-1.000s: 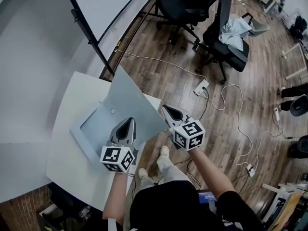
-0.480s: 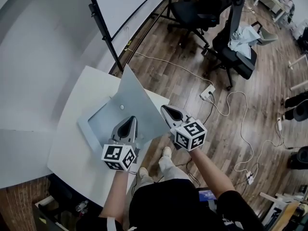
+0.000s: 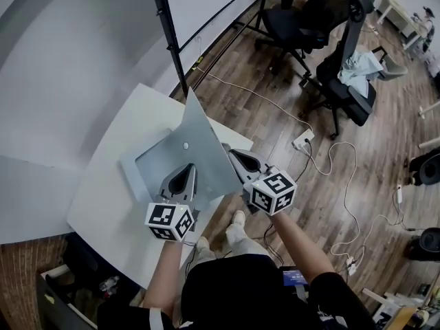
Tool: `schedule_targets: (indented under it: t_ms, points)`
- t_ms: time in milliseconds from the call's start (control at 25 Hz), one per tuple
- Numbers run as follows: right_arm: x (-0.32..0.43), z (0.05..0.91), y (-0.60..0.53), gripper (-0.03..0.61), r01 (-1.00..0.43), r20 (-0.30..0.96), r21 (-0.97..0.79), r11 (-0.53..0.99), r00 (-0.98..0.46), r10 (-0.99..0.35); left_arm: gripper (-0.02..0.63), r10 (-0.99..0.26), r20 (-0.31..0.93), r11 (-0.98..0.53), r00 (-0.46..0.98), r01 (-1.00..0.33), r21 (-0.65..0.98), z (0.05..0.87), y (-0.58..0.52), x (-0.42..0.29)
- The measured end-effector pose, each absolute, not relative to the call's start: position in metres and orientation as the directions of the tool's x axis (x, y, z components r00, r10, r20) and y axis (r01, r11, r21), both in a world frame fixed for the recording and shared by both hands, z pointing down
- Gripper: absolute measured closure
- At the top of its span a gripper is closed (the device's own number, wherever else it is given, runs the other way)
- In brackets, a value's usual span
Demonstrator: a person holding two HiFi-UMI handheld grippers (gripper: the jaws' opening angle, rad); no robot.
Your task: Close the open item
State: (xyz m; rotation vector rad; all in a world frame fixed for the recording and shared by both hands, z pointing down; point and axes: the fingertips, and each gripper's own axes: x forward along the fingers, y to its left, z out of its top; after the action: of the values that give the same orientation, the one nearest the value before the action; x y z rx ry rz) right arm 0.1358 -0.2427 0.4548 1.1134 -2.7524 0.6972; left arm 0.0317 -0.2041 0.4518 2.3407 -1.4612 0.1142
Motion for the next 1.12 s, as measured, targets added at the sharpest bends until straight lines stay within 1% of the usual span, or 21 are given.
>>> schedule_targets:
  t_ms: [400,1120]
  points:
    - [0.109,0.456,-0.236,0.54,-0.635,0.254,-0.371,0.678,-0.771,-0.584,0.6,-0.878,0.258,-0.336,0.402,-0.904,0.265,0.449,-0.19,0.01]
    - [0.047,0.464,-0.23,0.54,-0.525,0.256,-0.366,0.768,-0.851,-0.459,0.6,-0.933,0.272,-0.162,0.235,-0.95,0.267,0.461,-0.165,-0.053]
